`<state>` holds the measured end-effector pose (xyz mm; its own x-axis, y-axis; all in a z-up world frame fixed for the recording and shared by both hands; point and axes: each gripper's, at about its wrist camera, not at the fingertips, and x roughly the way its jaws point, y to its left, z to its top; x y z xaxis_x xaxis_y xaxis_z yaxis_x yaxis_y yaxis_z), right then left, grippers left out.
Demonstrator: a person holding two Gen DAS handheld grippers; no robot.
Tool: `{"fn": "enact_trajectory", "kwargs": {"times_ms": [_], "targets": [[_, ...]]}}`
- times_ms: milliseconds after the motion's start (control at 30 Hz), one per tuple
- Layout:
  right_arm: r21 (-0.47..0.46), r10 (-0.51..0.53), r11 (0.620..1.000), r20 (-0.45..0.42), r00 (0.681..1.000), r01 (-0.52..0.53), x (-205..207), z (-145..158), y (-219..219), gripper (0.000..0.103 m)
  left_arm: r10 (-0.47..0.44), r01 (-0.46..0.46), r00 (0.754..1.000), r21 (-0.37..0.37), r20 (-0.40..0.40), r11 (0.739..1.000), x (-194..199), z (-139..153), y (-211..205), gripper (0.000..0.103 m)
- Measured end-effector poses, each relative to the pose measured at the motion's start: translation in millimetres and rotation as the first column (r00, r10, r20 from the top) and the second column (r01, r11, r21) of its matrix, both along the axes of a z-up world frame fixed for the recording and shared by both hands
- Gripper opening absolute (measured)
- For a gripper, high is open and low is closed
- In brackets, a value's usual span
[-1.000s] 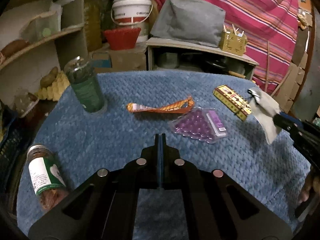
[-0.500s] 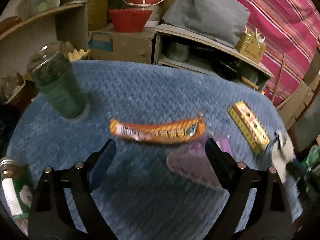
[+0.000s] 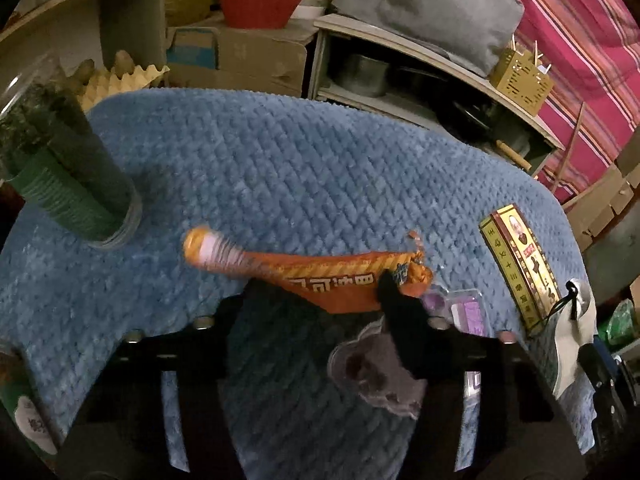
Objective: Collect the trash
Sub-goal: 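Lift the orange wrapper with the left gripper while the right holds the white mask, then carry the orange wrapper and white mask over the light-blue basket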
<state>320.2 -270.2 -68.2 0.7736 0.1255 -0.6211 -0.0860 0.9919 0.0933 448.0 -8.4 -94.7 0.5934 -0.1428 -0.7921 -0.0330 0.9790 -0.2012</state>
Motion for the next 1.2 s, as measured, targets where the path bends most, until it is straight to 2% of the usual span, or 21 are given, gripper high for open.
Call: {"fn": "enact_trajectory", "kwargs": {"times_ms": [67, 133, 233, 433, 633, 800, 1033, 1200], "targets": [[-0.002, 0.000, 1.000, -0.001, 1.000, 0.000, 0, -1, 0, 0.019, -0.007, 0.007, 1.000, 0.004, -0.006, 1.000, 3, -2, -1, 0.022], [-0.003, -0.001, 1.000, 0.001, 1.000, 0.001, 0, -1, 0, 0.019, -0.010, 0.010, 1.000, -0.001, -0.016, 1.000, 5, -4, -1, 0.005], [-0.004, -0.003, 1.000, 0.002, 1.000, 0.003, 1, -1, 1, 0.019, -0.001, 0.001, 1.000, 0.007, -0.002, 1.000, 3, -3, 1, 0.000], [-0.004, -0.009, 1.000, 0.004, 1.000, 0.009, -3, 0, -1, 0.019, 0.009, -0.010, 0.998, 0.030, 0.056, 0.999, -10, 13, 4, 0.000], [0.002, -0.017, 1.000, 0.033, 0.999, 0.017, -14, 11, -6, 0.019, 0.005, -0.014, 0.990, 0.061, 0.143, 0.998, -34, 48, 6, 0.000], [0.012, -0.027, 1.000, 0.058, 0.998, 0.026, -26, 20, -13, 0.019, -0.028, -0.003, 0.969, 0.128, 0.244, 0.992, -71, 86, -6, 0.000], [0.044, -0.040, 0.998, 0.089, 0.995, 0.036, -50, 38, -28, 0.019, -0.088, 0.031, 0.942, 0.175, 0.324, 0.984, -126, 120, -28, 0.000], [0.029, -0.059, 0.998, 0.110, 0.992, 0.056, -81, 48, -42, 0.019, -0.151, 0.080, 0.915, 0.196, 0.375, 0.977, -164, 139, -61, 0.000]]}}
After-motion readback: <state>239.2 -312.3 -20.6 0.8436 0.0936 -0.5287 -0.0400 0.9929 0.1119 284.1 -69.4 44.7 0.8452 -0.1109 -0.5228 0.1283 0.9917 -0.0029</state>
